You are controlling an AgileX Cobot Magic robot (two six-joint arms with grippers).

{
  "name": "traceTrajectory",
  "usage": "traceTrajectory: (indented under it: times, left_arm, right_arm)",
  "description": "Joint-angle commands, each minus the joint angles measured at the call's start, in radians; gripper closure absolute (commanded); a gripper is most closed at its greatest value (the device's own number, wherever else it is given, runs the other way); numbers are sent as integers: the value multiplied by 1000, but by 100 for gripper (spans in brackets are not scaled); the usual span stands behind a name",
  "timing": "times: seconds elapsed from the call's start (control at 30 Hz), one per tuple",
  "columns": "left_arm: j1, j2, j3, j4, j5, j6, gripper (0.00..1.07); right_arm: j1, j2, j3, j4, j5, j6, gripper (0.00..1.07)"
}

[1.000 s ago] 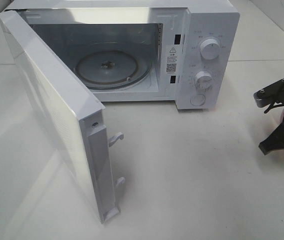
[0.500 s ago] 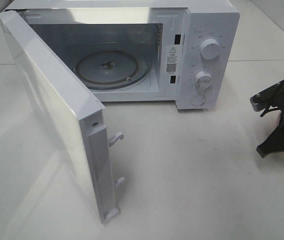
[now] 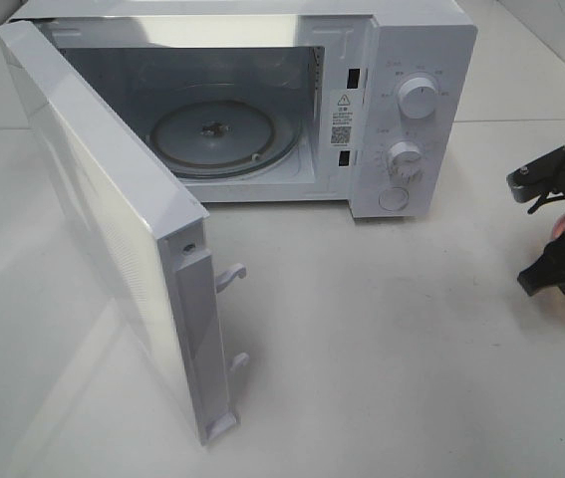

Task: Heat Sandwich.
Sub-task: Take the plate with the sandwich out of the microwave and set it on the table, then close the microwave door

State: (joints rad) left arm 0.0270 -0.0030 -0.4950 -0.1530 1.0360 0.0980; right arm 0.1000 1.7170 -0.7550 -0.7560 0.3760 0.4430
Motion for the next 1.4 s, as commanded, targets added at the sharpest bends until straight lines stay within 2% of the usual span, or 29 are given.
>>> traceTrajectory:
  times: [0.03,0.13,0.27,0.33,0.43,0.47,0.7,1.0,1.4]
  left_arm:
    - [1,-28,3,3,-8,-5,8]
    - [1,-28,3,3,-8,-5,8]
    - [1,-28,3,3,-8,-5,8]
    - [1,-28,3,3,-8,-5,8]
    - [1,-28,3,3,-8,-5,8]
    - [1,-28,3,3,-8,-5,8]
    - [1,-28,3,3,-8,-5,8]
    - [1,-28,3,3,-8,-5,8]
    - [1,-28,3,3,-8,-5,8]
  right_arm:
    - [-3,-39,-4,33,29,-2,44]
    - [-3,-105,-4,89,64,-18,35]
    - [-3,-178,-4,183,109,-61,29]
    - [-3,-197,-4,206,117,-72,29]
    - [-3,-266,-4,338,165,-134,30]
    - [-3,-266,-4,338,165,-134,30]
    - [-3,-429,-4,545,262,-266,31]
    - [-3,-611,-4,607,389,-291,31]
    - [-3,-863,-4,608,522,-292,31]
